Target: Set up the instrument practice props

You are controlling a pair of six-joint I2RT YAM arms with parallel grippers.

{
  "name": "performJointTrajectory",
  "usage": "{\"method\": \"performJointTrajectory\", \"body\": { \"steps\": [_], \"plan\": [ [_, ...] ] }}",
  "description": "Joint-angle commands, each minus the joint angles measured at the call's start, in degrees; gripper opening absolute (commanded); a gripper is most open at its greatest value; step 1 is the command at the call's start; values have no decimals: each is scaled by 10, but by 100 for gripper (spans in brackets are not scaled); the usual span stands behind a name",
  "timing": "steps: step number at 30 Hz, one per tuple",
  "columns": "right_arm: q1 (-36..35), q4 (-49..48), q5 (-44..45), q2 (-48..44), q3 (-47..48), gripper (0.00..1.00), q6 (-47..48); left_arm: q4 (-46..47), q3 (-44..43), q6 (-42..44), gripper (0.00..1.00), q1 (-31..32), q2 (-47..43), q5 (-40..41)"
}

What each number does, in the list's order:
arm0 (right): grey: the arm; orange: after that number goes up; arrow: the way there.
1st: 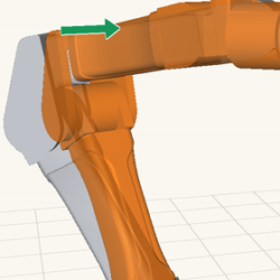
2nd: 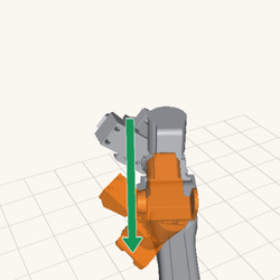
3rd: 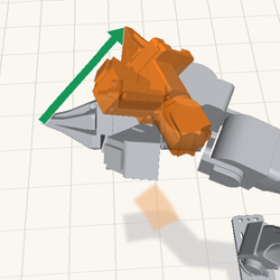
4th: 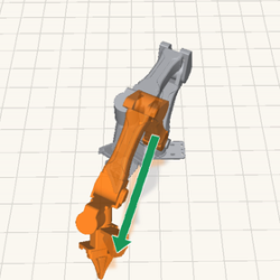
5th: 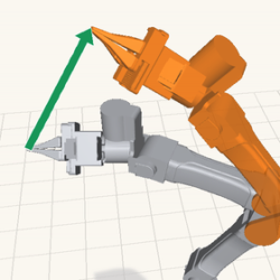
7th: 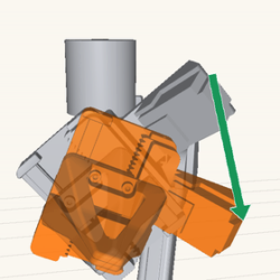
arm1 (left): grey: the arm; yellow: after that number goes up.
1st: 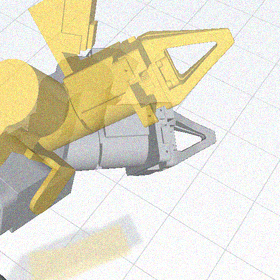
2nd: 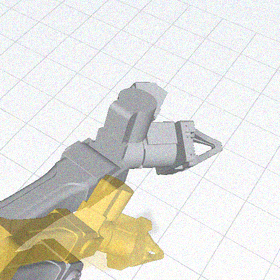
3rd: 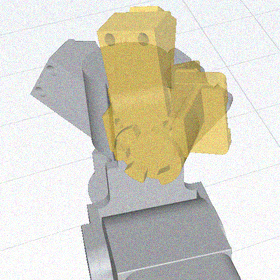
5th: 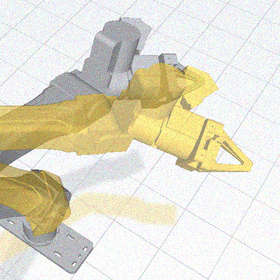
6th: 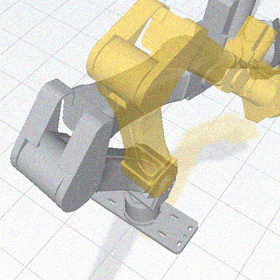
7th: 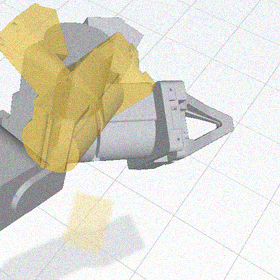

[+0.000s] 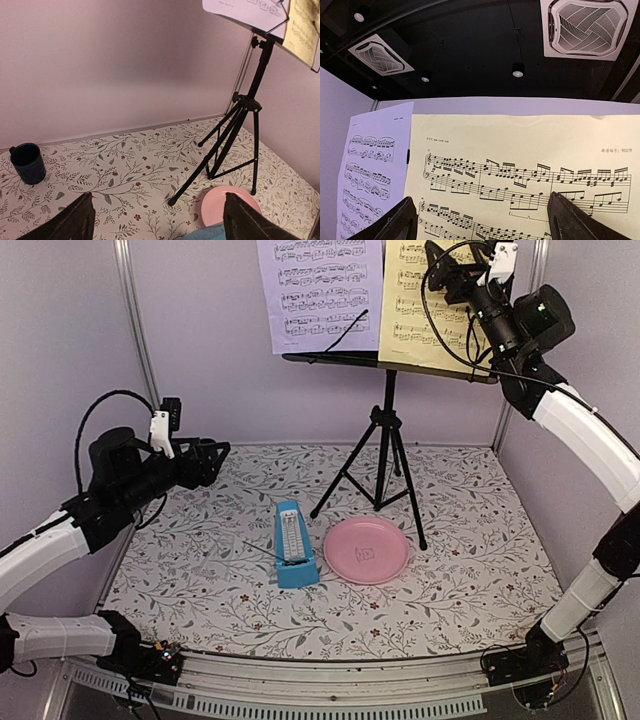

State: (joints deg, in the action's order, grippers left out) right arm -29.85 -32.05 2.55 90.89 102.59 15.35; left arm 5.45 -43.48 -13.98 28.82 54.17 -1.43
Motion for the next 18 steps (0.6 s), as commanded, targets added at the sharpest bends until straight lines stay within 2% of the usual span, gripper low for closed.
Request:
{"method": "performJointTrajectory", "body": {
  "steps": [1,6,12,18],
  "plan": [
    [14,2,38,17,26,90,23,-2,7,11,89,4,-15,11],
    [16,5,55,23,34,87,34,-7,8,12,90,4,-17,13],
    [17,15,99,25,47,89,66,-11,8,11,90,4,-16,14],
    [17,27,37,9,30,92,50,-10,6,11,90,4,-16,14]
  ]
}}
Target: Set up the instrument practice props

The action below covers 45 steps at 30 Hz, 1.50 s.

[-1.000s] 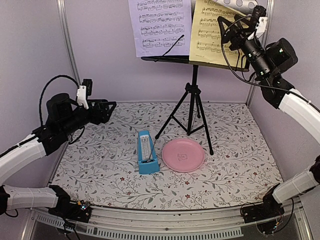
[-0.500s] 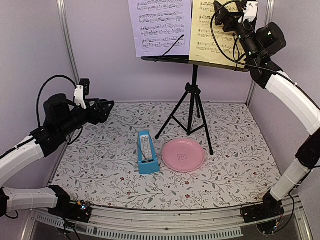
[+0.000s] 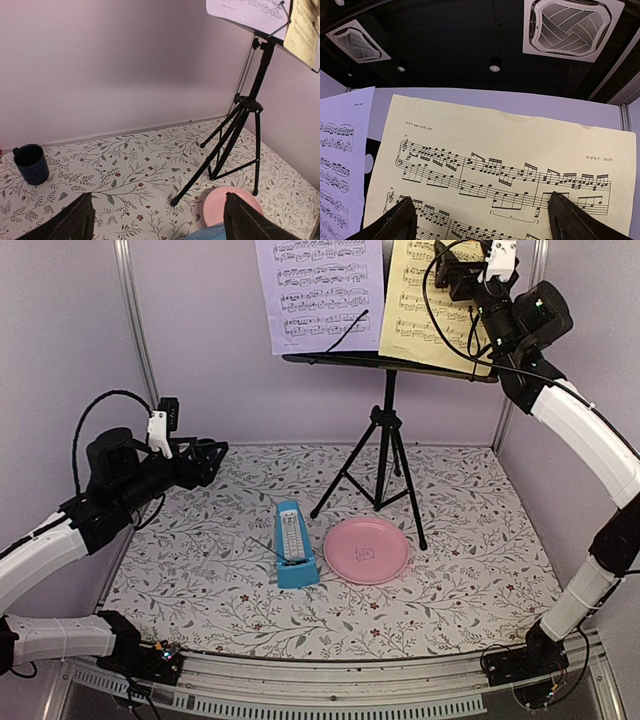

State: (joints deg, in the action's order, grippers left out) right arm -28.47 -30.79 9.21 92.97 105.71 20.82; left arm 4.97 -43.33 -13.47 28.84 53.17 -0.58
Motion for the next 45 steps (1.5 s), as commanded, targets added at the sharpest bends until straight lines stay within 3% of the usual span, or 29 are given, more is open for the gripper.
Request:
{"method": "performJointTrajectory", "body": {
  "steps": [1,9,24,29,33,45],
  "plan": [
    [3,14,-46,-15,-5,92,-12,-6,4,6,90,4,-7,5],
    [0,13,-149,-40,-35,91,-27,-8,5,6,90,4,-10,5],
    [-20,12,-171,-69,-73,90,-23,-7,7,5,90,4,-10,7],
    [-31,25,-175,-101,-115,96,-41,-22,-9,8,99,4,2,-1],
    [-31,31,-173,-146,-179,99,-70,-61,-45,2,99,3,38,11],
    [-34,208,-203,-301,-332,99,-148,-88,-113,-14,99,-24,98,7]
  ]
}}
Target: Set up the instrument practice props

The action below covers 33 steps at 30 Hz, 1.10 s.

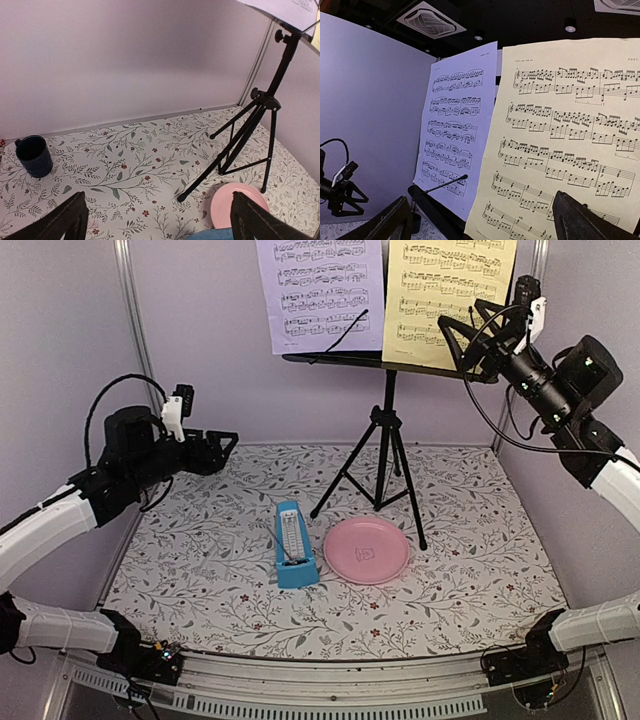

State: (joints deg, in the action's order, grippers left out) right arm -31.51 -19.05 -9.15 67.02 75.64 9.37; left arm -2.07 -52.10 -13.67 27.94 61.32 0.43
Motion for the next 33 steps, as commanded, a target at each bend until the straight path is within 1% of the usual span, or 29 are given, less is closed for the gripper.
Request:
{"method": "performJointTrajectory", "body": {
  "steps": [1,5,7,9,12,15,18,21,25,31,33],
  "plan": [
    [-4,112,-30,-51,-43,99,-45,-21,-28,-16,99,-19,22,-6],
    [-8,197,-59,-73,-95,99,-85,-35,-39,-36,99,-39,42,-24],
    [-10,223,-58,-80,-129,99,-111,-42,-43,-49,99,-53,54,-37],
    [-10,226,-55,-90,-171,99,-143,-50,-47,-61,99,-66,65,-45],
    [-10,217,-34,-97,-233,99,-181,-55,-44,-81,99,-89,75,-54],
    [-10,203,-6,-86,-282,99,-211,-50,-30,-101,99,-110,84,-81],
    [-9,197,26,-49,-302,99,-240,-39,-10,-114,99,-129,92,-115],
    [-4,191,45,6,-315,99,-249,-32,10,-112,99,-136,91,-117],
    [25,155,43,50,-338,99,-277,-32,34,-113,99,-146,85,-107],
    [76,106,87,41,-379,99,-311,-34,65,-112,99,-158,80,-95],
    [101,100,82,39,-387,99,-331,-32,72,-111,99,-159,81,-89]
  ]
}}
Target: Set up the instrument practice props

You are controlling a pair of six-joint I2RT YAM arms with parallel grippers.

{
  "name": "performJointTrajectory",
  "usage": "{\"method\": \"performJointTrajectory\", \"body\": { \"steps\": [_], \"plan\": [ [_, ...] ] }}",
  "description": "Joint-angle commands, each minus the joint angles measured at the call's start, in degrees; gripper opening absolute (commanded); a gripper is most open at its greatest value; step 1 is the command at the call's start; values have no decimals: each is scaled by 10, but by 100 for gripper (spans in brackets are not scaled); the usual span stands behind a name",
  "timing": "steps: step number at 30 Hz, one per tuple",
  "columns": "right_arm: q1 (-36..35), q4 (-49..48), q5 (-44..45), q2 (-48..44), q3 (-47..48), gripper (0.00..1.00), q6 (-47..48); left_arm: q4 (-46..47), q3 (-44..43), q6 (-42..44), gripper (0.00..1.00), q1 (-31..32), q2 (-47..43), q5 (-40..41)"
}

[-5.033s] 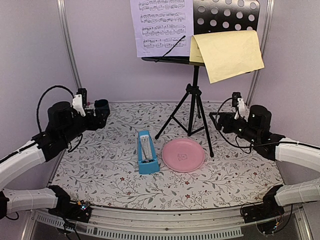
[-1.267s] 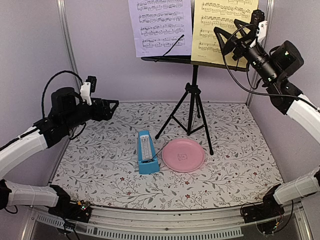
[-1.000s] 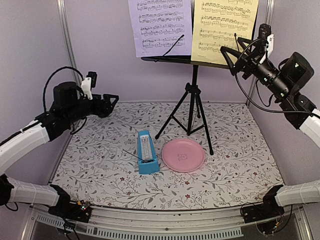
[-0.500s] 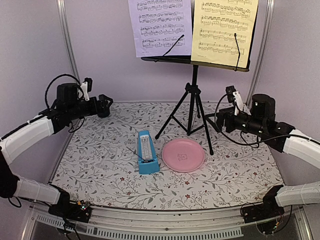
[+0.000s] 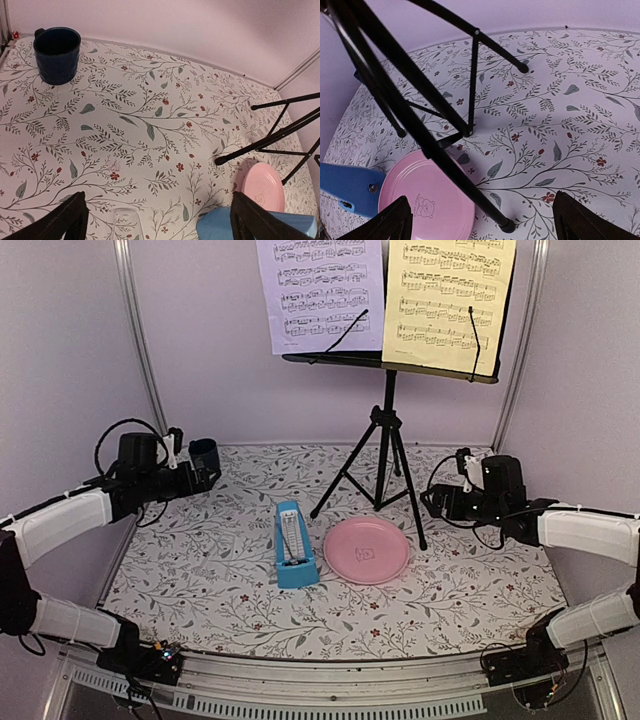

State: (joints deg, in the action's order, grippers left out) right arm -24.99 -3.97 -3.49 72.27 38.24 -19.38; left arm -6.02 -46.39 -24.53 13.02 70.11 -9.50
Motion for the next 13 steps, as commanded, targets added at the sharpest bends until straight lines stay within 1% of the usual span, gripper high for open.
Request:
{"method": "performJointTrajectory", "body": {
  "steps": [1,6,13],
  "plan": [
    [49,-54,20,-15,-16,99,-49,9,19,-2,99,-11,-5,10],
    [86,-73,0,-22,-30,99,-58,30,40,-6,99,-13,7,-1],
    [92,-77,15,-33,-31,99,-60,36,53,-10,99,-13,-1,3]
  ]
}}
